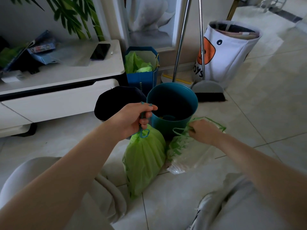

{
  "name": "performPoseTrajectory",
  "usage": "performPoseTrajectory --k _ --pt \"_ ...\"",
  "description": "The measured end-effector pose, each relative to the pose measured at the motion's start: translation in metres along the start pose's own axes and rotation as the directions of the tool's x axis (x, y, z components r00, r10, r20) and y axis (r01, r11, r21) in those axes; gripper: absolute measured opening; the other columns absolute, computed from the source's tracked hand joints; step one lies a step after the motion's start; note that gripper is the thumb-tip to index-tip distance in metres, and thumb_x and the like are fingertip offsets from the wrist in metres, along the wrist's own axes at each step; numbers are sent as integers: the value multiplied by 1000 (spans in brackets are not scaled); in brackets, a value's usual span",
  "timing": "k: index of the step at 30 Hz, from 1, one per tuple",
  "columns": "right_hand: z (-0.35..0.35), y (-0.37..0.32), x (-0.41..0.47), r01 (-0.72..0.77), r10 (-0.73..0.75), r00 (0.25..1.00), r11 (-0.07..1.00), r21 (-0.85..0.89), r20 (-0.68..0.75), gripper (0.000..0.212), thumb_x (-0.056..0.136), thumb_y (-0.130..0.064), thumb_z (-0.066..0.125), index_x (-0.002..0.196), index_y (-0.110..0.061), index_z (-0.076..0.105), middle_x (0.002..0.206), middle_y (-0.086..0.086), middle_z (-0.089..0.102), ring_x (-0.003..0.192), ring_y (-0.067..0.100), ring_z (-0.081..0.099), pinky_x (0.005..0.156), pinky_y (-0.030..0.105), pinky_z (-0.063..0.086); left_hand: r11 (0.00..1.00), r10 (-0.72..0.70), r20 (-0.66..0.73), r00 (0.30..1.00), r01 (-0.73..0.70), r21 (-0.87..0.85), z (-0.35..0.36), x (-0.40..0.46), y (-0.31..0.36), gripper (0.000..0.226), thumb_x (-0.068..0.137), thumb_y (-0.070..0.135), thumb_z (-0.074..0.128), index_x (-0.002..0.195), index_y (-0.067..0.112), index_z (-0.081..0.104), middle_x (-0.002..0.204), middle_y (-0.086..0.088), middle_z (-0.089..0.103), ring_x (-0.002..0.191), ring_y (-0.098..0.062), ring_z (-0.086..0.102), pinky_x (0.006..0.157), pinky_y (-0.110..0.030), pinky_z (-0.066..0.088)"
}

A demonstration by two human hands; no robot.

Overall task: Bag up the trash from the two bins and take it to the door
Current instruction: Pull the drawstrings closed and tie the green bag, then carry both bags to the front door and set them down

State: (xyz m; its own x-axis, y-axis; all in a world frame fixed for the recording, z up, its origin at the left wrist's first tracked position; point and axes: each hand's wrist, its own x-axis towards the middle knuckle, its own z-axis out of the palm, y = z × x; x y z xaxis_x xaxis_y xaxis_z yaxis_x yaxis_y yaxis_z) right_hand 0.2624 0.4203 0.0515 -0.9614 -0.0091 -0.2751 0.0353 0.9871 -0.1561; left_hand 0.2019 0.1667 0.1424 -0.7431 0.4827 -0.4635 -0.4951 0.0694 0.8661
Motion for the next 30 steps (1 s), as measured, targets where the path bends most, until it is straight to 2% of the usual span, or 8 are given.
performPoseTrajectory --k 3,7,11,14,17,20,25,30 --pt "-25 6 -10 -153 155 988 925 347 22 24 81 -29 54 59 -21 51 67 2 63 68 23 62 63 32 49 994 52 54 997 -56 91 12 0 0 17 97 10 47 97 6 64 56 4 50 44 -8 37 42 -20 33" --pt "-60 20 -32 -299 299 945 634 713 131 18 77 -23 61 62 -14 66 60 2 72 59 15 63 59 26 47 952 110 111 988 -137 274 36 1 4 16 95 6 49 90 5 65 54 3 55 45 -10 43 43 -20 38" --pt "-95 40 -63 -245 384 915 294 924 121 20 80 -6 57 60 -4 61 52 12 62 62 28 63 74 40 52 920 122 172 977 -176 349 77 5 26 20 95 4 50 83 6 65 57 -2 58 45 -11 48 45 -21 40" --pt "-119 53 -88 -151 400 914 184 971 66 26 82 2 52 57 -3 56 55 14 52 55 25 53 67 36 49 858 123 184 975 -198 474 113 7 40 18 92 7 55 86 -5 66 59 -10 58 49 -18 45 53 -29 36" --pt "-140 70 -109 -111 439 898 157 981 32 22 83 0 53 62 -5 57 58 13 52 56 23 52 62 30 48 803 134 204 970 -227 552 145 9 48 24 92 9 57 90 -15 63 54 -9 58 45 -16 46 48 -22 39" --pt "-160 88 -126 -77 465 885 199 977 -25 13 82 -3 56 69 -4 60 61 12 55 60 23 56 63 29 51 756 176 221 959 -276 593 176 11 57 18 92 6 58 77 -1 65 47 1 61 39 -8 51 42 -16 42" --pt "-177 112 -151 5 467 871 301 953 -152 12 85 -9 57 76 -4 63 65 12 60 58 17 58 49 16 47 491 318 269 909 -401 774 227 21 73 18 87 13 62 71 7 65 50 7 65 46 -3 61 52 -17 50" --pt "-187 143 -160 87 490 819 407 909 -298 17 82 -11 58 72 -1 66 63 12 61 56 15 55 53 17 45 406 442 320 838 -505 762 281 41 91 23 82 18 62 61 7 61 41 11 58 38 2 50 49 -15 44"
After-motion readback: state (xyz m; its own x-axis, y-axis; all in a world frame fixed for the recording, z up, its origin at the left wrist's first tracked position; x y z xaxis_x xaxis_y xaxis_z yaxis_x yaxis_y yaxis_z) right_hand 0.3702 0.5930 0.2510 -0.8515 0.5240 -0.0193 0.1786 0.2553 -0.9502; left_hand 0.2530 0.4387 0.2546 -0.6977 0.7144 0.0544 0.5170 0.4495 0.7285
